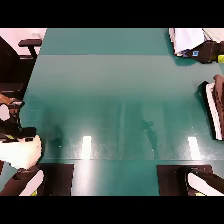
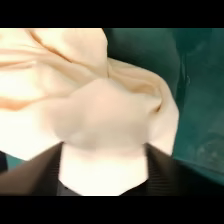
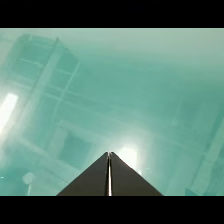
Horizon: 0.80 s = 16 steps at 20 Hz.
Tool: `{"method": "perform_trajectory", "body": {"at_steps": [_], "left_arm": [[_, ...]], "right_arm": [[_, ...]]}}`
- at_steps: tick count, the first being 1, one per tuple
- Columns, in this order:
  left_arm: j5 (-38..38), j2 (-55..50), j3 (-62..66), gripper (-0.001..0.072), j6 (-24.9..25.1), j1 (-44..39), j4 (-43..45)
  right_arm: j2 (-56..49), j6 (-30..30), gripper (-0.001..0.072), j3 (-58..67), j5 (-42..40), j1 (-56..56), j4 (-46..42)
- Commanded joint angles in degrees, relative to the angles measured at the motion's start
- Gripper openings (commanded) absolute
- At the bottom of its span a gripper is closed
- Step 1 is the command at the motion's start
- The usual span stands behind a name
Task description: Fold the shirts.
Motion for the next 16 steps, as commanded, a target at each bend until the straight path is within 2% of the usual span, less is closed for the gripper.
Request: {"method": "perform_trajectory", "body": {"at_steps": [1, 2, 5, 8, 10, 12, 16], "left_arm": [[0.35, 0.04, -2.82, 0.0094, -1.81, 0.31, 0.94], [0.39, 0.04, -2.64, 0.0028, -1.6, 0.28, 0.92], [0.35, 0.39, 3.13, 0.0023, -1.33, 0.2, 0.57], [-0.07, 0.92, 18.8, 0.0022, -0.9, -3.34, 0.31], [0.76, 0.87, 31.23, 0.0021, -0.87, -8.2, -1.14], [3.32, 0.79, 40.98, 0.002, 0.04, -14.34, -3.74], [7.39, -2.91, 51.98, 0.0018, 0.63, -27.54, -3.8]], "right_arm": [[-0.04, 0.02, 0.0018, 0.04, 0.17, 0.04, 0.0], [-0.04, 0.02, 0.0018, 0.07, 0.17, 0.04, 0.0], [0.09, 0.02, 0.0018, 0.11, -1.05, 0.02, 0.59], [2.05, 0.02, 0.0018, 0.11, -5.75, 0.04, 8.61], [4.02, 0.02, 0.0018, 0.11, -9.7, 0.09, 12.5], [5.9, 0.02, 0.0018, 0.11, -12.92, 0.02, 12.2], [8.09, 0.02, 0.0018, 0.11, -16.02, 0.02, 10.34]]}}
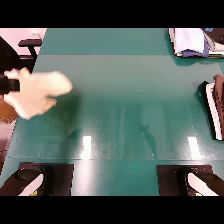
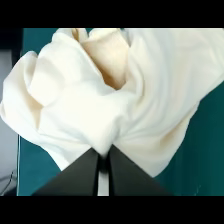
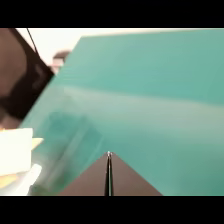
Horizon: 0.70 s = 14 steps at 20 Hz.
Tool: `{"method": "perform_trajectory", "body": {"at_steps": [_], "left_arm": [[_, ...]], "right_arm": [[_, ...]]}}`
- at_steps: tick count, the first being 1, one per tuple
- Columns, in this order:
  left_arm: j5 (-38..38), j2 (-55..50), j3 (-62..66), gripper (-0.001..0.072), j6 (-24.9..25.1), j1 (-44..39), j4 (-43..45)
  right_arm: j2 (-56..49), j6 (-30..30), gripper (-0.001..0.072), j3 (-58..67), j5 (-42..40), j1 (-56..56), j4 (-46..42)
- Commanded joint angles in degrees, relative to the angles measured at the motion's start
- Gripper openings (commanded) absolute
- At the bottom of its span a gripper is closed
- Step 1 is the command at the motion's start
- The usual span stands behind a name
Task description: Fold the shirts.
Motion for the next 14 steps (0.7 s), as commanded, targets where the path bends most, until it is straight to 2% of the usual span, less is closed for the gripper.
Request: {"method": "perform_trajectory", "body": {"at_steps": [1, 6, 8, 10, 11, 12, 13, 14], "left_arm": [[3.06, -4.31, 9.99, 0.0018, 1.53, -11.1, -0.63], [3.21, -20.06, 11.32, 0.002, 4.28, -25.59, -2.12], [5.51, -27.3, 11.32, 0.0023, 6.16, -30.99, -6.23], [10.93, -33.46, 11.34, 0.0025, 9.84, -34.49, -13.6], [13.25, -35.56, 11.61, 0.0109, 11.93, -35.01, -17.14], [14.67, -37.11, 12.41, 0.04, 12.5, -35.06, -19.52], [15.04, -37.7, 13.51, 0.0486, 12.52, -34.69, -19.06], [14.84, -37.66, 14.86, 0.0486, 12.55, -33.7, -18.03]], "right_arm": [[1.62, -0.02, 0.0018, 0.04, -3.63, 0.0, 0.11], [1.53, -0.02, 0.0017, 0.02, -3.69, 0.0, 0.07], [1.55, -0.02, 0.0017, 0.02, -3.72, 0.0, 0.02], [1.53, -0.02, 0.0018, 0.02, -3.8, 0.0, 0.02], [1.53, -0.02, 0.0018, 0.02, -3.89, 0.0, 0.0], [1.55, -0.02, 0.0018, 0.02, -4.0, 0.0, -0.02], [1.53, -0.02, 0.0018, 0.02, -4.07, 0.0, -0.02], [1.51, -0.02, 0.0018, 0.02, -4.11, 0.0, -0.02]]}}
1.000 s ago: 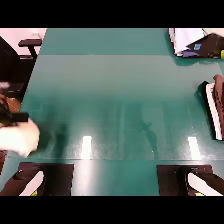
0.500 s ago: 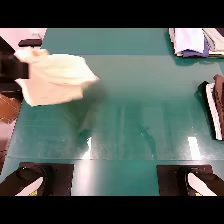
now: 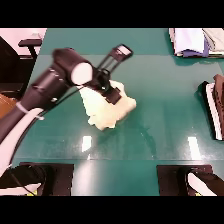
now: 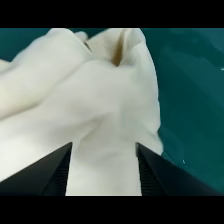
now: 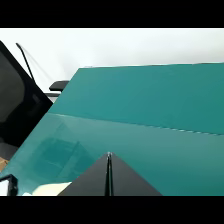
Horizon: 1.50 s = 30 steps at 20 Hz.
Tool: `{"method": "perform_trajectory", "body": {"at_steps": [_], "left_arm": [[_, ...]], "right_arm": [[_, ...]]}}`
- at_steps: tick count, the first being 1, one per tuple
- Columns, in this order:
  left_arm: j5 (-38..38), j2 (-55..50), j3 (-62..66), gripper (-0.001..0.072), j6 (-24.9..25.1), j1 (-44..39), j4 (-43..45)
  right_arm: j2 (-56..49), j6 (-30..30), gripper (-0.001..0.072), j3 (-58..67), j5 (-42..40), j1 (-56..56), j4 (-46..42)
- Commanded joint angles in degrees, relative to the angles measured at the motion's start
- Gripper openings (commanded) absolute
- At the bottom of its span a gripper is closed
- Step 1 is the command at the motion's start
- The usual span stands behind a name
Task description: Fold the shirts.
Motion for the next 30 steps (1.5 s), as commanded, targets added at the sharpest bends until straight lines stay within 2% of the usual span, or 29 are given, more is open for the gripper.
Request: {"method": "perform_trajectory", "body": {"at_steps": [1, 3, 5, 8, 11, 15, 17, 19, 24, 25, 26, 27, 30], "left_arm": [[2.34, -3.85, 3.98, 0.0486, 2.43, 1.03, -3.1], [-0.04, -3.85, 6.6, 0.0486, 1.86, 7.58, -3.17], [-1.11, -3.91, 5.66, 0.0486, -0.92, 16.33, -4.35], [-1.14, -3.91, -2.25, 0.0486, -0.55, 29.16, -17.35], [3.69, -4.02, -14.08, 0.0486, 0.74, 36.52, -25.64], [10.86, -5.99, -23.08, 0.0482, 1.09, 37.11, -27.76], [12.31, -7.78, -23.58, 0.0481, 4.5, 37.11, -33.11], [13.14, -9.77, -23.58, 0.0481, 5.44, 36.85, -36.0], [15.32, -11.61, -23.45, 0.0479, 5.42, 35.15, -35.58], [15.45, -11.61, -23.28, 0.0396, 5.44, 35.17, -35.28], [14.91, -11.61, -22.71, 0.016, 5.46, 35.17, -34.03], [13.79, -11.58, -21.55, 0.0024, 5.49, 35.17, -32.3], [10.05, -10.1, -15.19, 0.0022, 5.2, 35.28, -24.5]], "right_arm": [[-0.09, 0.0, 0.0018, 0.02, -0.5, 0.0, -0.04], [-0.13, 0.0, 0.0018, 0.02, -0.52, 0.0, -0.02], [-0.11, 0.0, 0.0018, 0.02, -0.42, 0.0, 0.0], [-0.13, 0.0, 0.0018, 0.02, -0.31, 0.0, -0.02], [-0.13, 0.0, 0.0018, 0.02, -0.28, 0.0, -0.02], [-0.13, 0.0, 0.0018, 0.02, 0.07, 0.0, -0.02], [-0.13, 0.0, 0.0018, 0.02, 0.83, 0.0, -0.04], [-0.13, 0.0, 0.0018, 0.02, 1.73, 0.0, -0.02], [-0.15, 0.0, 0.0018, -0.07, 2.86, 0.0, -0.17], [-0.11, 0.0, 0.0018, -0.44, 2.99, 0.0, -1.03], [-0.13, 0.02, 0.0018, -1.03, 3.91, 0.0, -2.43], [-0.09, 0.02, 0.0018, -2.29, 4.48, 0.0, -3.15], [-0.11, 1.14, 0.0018, -10.38, 6.93, 0.0, -3.17]]}}
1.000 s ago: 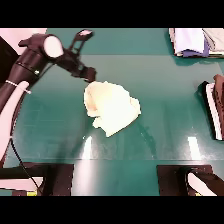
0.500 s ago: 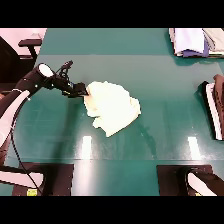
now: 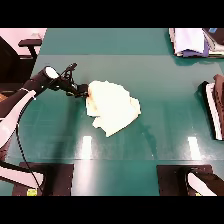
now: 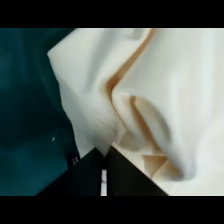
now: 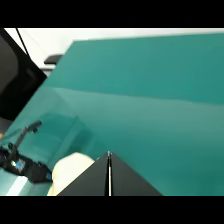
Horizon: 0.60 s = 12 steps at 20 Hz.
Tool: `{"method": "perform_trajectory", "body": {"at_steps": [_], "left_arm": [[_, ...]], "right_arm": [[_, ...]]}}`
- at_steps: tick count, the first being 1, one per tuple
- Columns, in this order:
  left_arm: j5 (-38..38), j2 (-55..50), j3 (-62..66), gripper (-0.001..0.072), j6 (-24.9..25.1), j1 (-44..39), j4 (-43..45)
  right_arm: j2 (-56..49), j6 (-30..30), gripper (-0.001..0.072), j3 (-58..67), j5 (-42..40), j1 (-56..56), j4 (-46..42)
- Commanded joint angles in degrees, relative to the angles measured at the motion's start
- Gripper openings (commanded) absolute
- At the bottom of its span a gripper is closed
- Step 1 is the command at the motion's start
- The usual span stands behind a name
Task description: Fold the shirts.
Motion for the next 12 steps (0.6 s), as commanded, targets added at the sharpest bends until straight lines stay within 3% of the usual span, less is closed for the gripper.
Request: {"method": "perform_trajectory", "body": {"at_steps": [1, 3, 4, 5, 6, 12], "left_arm": [[-3.48, 1.6, 6.6, 0.0023, -0.09, 0.02, 9.09], [-5.01, 2.71, 10.69, 0.0023, 0.13, 0.02, 11.76], [-5.38, 2.91, 12.09, 0.0023, 0.13, 0.02, 12.11], [-5.29, 2.93, 13.05, 0.0024, 0.13, 0.02, 12.31], [-4.92, 2.93, 13.31, 0.0024, 0.11, 0.0, 12.24], [-4.98, 2.82, 13.31, 0.0023, 0.11, 0.02, 12.31]], "right_arm": [[0.0, 2.25, 0.0018, -9.16, 2.6, 0.0, -1.73], [-0.07, 6.27, 0.0019, -18.14, 2.51, 0.0, -7.48], [-0.85, 7.45, 0.0083, -22.99, 2.69, 0.0, -9.33], [-2.54, 7.52, 0.0345, -27.06, 3.43, 0.02, -9.16], [-4.63, 7.5, 0.0481, -30.23, 4.15, 0.42, -8.66], [-20.68, 3.08, 0.0479, -33.94, -6.45, 10.38, 4.55]]}}
